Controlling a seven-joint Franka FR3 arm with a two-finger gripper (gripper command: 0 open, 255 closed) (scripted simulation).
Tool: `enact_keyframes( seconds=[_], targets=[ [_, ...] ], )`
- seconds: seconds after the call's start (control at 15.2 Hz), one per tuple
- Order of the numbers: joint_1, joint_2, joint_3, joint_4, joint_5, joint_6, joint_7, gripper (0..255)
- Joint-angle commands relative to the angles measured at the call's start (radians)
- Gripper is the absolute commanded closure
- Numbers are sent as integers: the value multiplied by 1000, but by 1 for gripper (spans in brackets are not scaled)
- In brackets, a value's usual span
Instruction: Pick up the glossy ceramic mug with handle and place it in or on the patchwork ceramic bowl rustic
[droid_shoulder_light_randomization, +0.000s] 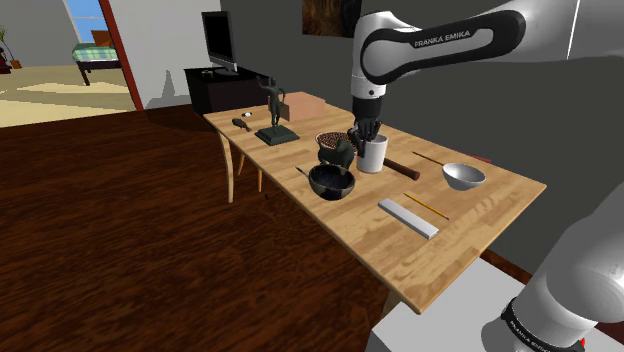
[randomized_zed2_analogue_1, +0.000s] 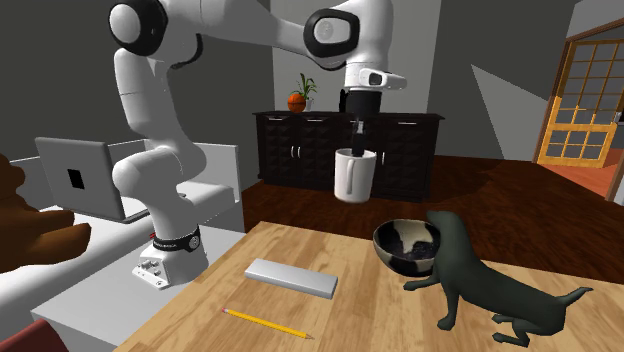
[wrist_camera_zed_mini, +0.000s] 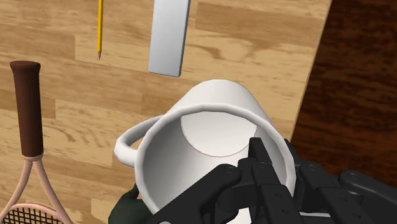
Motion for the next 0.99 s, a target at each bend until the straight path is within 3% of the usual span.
enact_keyframes(
  seconds=[0.0, 0.33, 0.53, 0.92],
  targets=[
    [-2, 82, 0, 101, -12, -20, 1, 255],
    [5, 298, 2, 390, -43, -95, 9, 255],
    [19, 465, 0, 636, -65, -176, 10, 255],
    [15, 454, -1, 538, -64, -90, 14, 255]
  ],
)
